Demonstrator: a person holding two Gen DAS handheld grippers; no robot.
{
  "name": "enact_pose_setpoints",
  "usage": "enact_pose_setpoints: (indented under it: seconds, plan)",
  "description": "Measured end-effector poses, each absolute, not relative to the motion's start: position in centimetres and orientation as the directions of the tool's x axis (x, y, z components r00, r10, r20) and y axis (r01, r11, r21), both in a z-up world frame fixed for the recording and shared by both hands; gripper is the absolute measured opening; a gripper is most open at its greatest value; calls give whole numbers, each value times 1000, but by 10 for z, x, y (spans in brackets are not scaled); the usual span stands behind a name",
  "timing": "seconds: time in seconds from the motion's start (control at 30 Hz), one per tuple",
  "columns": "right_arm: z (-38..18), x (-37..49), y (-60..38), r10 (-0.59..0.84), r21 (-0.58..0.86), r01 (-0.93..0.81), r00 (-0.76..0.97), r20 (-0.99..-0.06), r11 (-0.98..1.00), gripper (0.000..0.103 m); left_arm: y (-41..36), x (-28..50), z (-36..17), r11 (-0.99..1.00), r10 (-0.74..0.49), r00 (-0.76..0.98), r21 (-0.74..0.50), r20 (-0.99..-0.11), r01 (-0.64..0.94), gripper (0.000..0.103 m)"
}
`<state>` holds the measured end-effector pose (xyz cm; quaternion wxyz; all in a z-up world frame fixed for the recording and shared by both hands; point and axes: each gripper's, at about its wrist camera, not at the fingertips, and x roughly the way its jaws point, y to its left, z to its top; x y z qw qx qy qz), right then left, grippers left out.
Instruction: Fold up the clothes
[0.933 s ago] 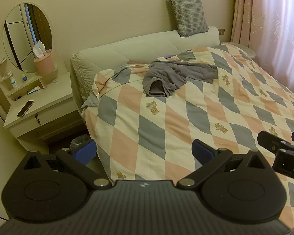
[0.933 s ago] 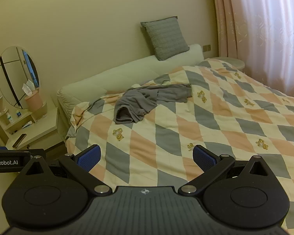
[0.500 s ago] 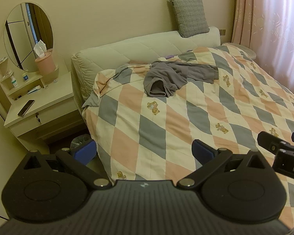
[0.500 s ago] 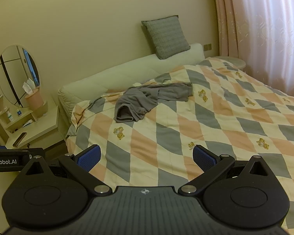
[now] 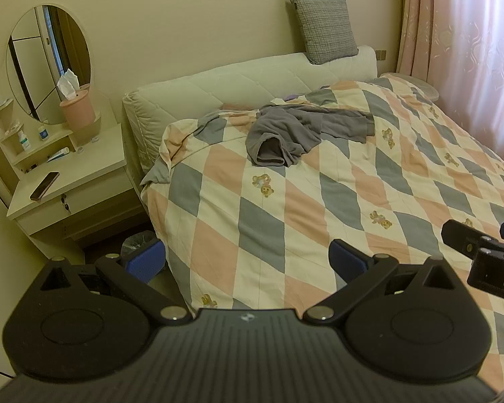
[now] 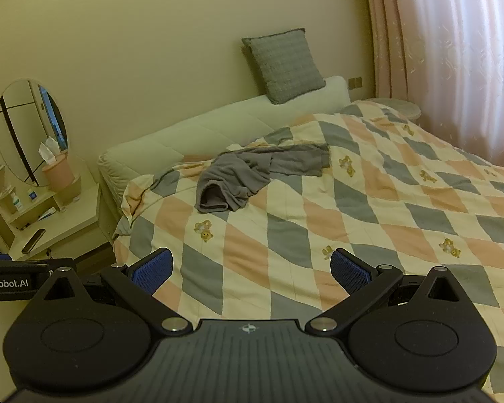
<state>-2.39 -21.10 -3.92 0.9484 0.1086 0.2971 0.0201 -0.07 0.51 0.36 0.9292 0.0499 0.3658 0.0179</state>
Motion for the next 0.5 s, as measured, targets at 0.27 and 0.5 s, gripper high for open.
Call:
enact_pose_setpoints:
  seconds: [0.27, 0.5]
  plan:
    - [-38, -22, -208, 99, 217, 32, 819, -565, 976, 103, 7, 11, 2, 995, 68, 715, 100, -695, 2, 102]
    - [-35, -8, -201, 98, 213, 32, 816, -570, 977, 103, 15, 24, -6, 994, 51, 707, 101, -705, 29, 102]
